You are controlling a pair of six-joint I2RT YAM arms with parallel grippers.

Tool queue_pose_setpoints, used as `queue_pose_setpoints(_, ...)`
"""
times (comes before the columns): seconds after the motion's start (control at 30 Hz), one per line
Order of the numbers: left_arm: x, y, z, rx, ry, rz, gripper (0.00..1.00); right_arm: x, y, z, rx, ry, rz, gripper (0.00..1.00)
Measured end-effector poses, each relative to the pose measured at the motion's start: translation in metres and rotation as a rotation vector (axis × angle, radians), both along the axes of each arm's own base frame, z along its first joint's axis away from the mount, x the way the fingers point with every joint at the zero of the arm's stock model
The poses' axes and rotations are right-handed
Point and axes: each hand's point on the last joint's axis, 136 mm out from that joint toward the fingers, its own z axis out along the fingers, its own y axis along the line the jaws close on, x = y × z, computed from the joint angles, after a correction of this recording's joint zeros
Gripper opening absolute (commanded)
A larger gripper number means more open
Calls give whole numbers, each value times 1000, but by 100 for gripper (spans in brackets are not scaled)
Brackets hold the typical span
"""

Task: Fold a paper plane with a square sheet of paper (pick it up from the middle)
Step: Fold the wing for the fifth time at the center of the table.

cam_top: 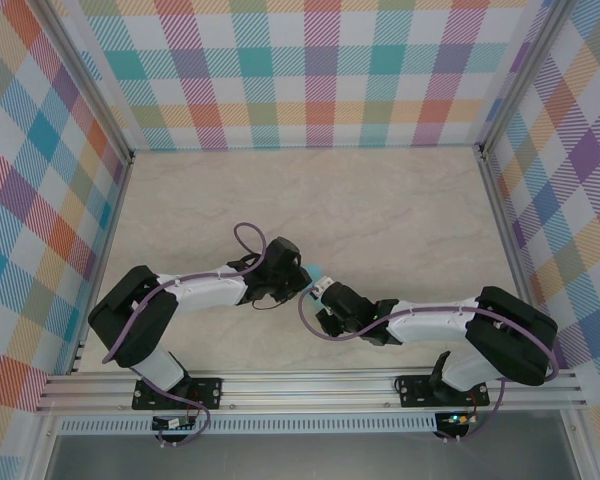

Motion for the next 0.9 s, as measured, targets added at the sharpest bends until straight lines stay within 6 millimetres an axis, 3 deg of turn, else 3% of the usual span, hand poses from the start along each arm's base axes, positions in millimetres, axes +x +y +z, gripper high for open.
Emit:
queue_pose_setpoints(0.1, -1, 2, -2, 16, 6, -8, 7, 0, 1, 2, -6, -8, 2, 19)
queue_pose_setpoints(0.47, -3, 6, -4, 32, 17, -10, 1, 2, 1, 0, -62, -31, -2, 20)
queue_pose_setpoints(0.73, -2, 5, -3, 31, 15, -9, 1, 3, 0, -2, -84, -43, 0, 11)
queue_pose_setpoints(0.9, -2, 5, -2, 31, 14, -10, 10, 3, 0, -2, -84, -43, -1, 5)
